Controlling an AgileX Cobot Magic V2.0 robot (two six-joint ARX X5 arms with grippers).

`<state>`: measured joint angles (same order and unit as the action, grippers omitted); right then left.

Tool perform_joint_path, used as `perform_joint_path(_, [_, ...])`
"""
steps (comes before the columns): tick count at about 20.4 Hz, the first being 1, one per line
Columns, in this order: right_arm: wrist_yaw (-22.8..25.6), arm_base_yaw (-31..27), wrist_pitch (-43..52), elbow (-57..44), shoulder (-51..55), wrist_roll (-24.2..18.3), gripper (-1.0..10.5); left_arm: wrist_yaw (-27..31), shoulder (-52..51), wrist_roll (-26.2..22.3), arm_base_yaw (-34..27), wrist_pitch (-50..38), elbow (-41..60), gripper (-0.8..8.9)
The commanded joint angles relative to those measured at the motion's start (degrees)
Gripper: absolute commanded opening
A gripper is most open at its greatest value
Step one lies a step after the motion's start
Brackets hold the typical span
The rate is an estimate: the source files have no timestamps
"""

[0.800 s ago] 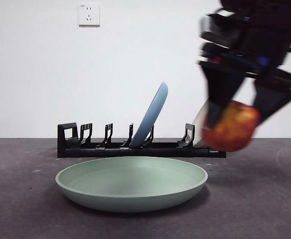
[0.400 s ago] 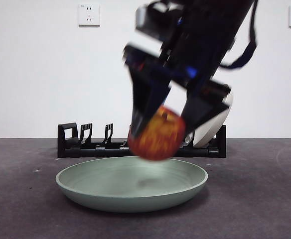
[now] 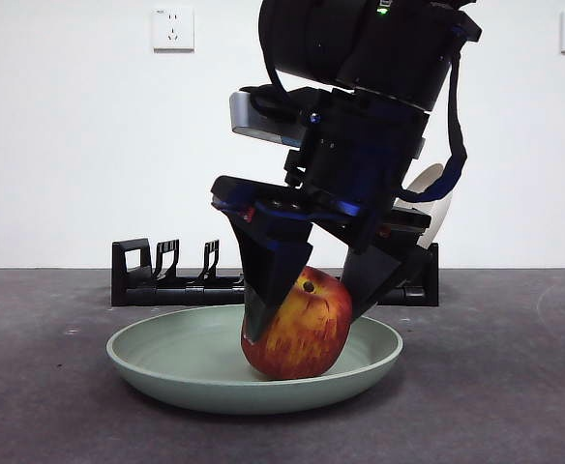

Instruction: Take the green plate from the plate rack,put the plate on the table,take the apple from the table,put the apple in the plate

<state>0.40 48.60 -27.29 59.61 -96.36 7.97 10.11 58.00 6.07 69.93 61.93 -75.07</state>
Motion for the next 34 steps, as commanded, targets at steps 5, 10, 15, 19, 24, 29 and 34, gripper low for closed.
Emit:
perform_joint_path(5, [1.22, 0.35, -0.11, -0.5, -1.6, 0.13, 6.3, -0.02, -0.02, 0.17, 0.11, -0.13, -0.11, 2.52])
perform_joint_path(10, [1.49, 0.33, 0.92, -0.04, -1.55, 0.11, 6.3, -0.02, -0.04, 0.2, 0.11, -0.11, -0.11, 2.52])
perform_joint_path(15, [1.46, 0.61, -1.22, 0.92, 2.45, 0.13, 6.3, 0.02, -0.02, 0.2, 0.11, -0.09, -0.11, 2.52])
perform_joint_path(19, [1.46, 0.61, -9.77, 0.92, 12.13, 0.15, 6.3, 0.13, -0.04, 0.17, 0.11, -0.07, -0.11, 2.52])
perform_joint_path(24, [-2.54, 0.61, -23.56, 0.92, 29.33, 1.64, 6.3, 0.11, -0.02, 0.17, 0.11, 1.18, -0.11, 2.52])
perform_joint_path(29, [-5.01, 0.61, -35.52, 0.92, 44.48, 3.19, 4.9, 0.04, -0.04, 0.17, 0.11, 2.64, -0.11, 2.51])
perform_joint_path(34, [-5.01, 0.61, -42.05, 0.92, 51.84, 3.15, 0.1, 0.0, -0.02, 0.17, 0.11, 4.02, -0.11, 0.29])
